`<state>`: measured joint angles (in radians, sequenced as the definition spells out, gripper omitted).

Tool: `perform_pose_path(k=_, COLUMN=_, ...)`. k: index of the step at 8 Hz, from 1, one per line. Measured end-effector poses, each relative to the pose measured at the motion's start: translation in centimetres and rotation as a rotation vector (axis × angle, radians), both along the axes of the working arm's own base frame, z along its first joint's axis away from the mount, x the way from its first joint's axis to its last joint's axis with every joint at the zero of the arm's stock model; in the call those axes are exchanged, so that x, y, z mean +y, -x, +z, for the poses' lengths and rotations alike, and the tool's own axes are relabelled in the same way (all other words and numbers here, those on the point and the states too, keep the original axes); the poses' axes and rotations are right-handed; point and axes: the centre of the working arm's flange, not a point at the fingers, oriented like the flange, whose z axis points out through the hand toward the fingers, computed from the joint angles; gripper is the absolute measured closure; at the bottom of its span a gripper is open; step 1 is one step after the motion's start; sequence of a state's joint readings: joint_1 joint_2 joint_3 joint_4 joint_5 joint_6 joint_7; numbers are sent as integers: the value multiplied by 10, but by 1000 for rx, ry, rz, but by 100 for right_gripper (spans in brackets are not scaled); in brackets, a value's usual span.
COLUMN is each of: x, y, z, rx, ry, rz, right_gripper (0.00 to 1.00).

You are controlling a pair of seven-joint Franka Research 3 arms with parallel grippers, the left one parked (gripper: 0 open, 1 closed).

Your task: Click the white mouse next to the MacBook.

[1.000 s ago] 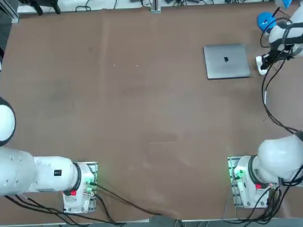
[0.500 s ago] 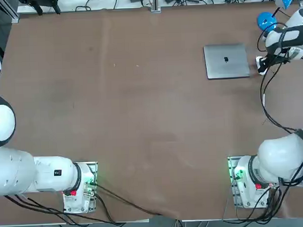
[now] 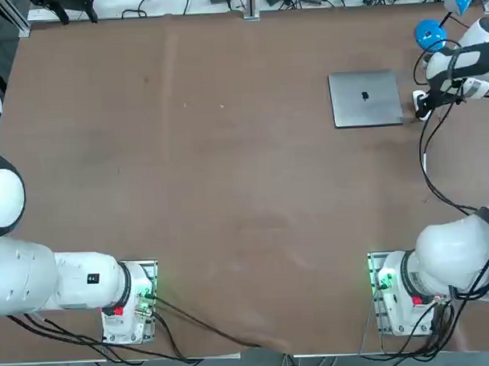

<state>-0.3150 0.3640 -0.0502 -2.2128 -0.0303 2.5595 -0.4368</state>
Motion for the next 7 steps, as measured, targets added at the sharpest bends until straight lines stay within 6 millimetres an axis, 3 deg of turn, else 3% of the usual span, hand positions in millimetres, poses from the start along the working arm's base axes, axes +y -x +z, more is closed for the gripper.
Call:
perform_pose_path(k=4, x=0, y=-5, z=10, rx=-15, ry=4, rz=3, right_gripper=97)
perform_pose_path(k=6, x=1, y=-15, z=49, rx=-11, ry=1, rz=4, right_gripper=86)
perform_pose_path(k=7, x=1, y=-19, z=79, rx=-18, ry=1, rz=-10, right_gripper=70)
